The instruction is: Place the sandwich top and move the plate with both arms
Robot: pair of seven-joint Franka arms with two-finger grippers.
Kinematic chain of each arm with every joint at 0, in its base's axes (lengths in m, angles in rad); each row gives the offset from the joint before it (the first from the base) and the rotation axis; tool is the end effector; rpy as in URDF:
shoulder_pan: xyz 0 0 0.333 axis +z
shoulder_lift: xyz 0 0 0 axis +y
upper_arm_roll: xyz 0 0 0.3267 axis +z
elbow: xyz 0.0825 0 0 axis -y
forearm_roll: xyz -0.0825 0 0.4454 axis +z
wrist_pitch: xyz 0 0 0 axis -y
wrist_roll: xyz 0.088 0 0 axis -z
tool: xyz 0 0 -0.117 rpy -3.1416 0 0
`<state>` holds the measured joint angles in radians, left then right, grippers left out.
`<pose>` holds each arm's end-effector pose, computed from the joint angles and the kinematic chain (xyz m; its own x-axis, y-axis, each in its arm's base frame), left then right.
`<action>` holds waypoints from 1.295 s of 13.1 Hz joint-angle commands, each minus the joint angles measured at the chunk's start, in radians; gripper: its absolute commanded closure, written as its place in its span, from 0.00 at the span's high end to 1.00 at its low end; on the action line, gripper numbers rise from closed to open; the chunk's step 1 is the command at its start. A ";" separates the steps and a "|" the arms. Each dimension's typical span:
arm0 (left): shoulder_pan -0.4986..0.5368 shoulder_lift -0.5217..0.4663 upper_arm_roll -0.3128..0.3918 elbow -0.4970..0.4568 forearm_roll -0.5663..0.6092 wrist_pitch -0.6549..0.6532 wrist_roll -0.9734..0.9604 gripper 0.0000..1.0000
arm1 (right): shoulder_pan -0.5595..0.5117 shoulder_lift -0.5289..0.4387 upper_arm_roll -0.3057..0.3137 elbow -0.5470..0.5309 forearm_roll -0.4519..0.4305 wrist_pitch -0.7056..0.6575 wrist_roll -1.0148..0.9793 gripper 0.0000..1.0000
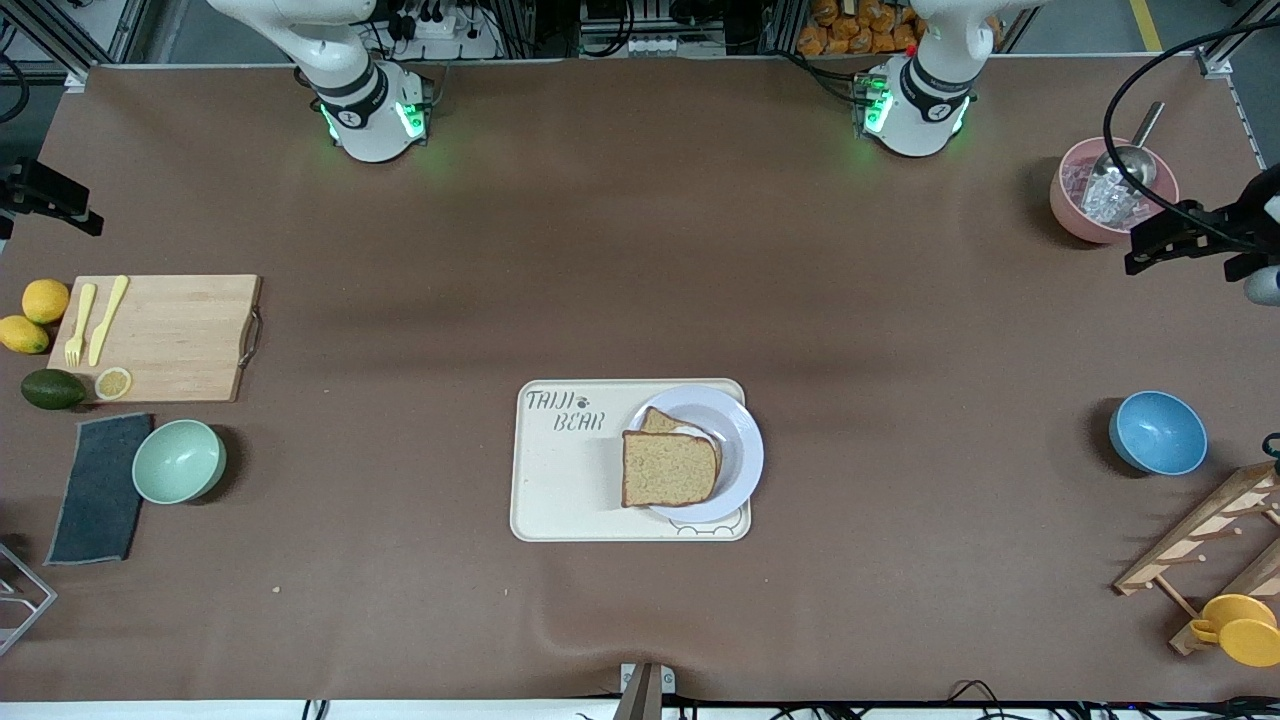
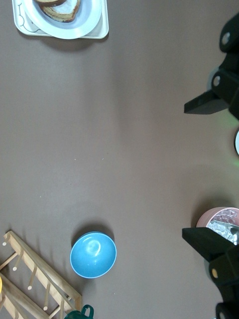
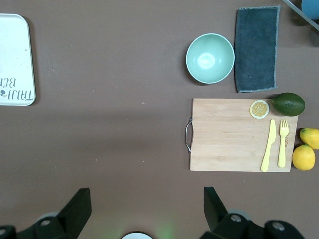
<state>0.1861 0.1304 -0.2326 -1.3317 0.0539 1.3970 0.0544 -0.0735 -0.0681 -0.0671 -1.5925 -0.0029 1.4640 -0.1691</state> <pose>0.6373 -0.0117 0.6561 0.9938 -0.0913 -0.0628 -0.0927 -0.9955 -0.0202 0.5760 -0.0832 0.6454 0.9978 0.0289 -0.0594 0.0282 -0.9995 -0.0118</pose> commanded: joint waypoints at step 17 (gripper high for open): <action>-0.200 -0.126 0.182 -0.118 -0.006 0.054 -0.076 1.00 | -0.026 -0.005 0.013 0.000 0.017 0.002 0.011 1.00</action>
<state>-0.0107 0.0315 -0.0496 -1.4245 0.0528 1.4412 -0.0244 -0.0766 -0.0681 -0.0669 -1.5926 -0.0026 1.4644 -0.1678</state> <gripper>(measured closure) 0.000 0.000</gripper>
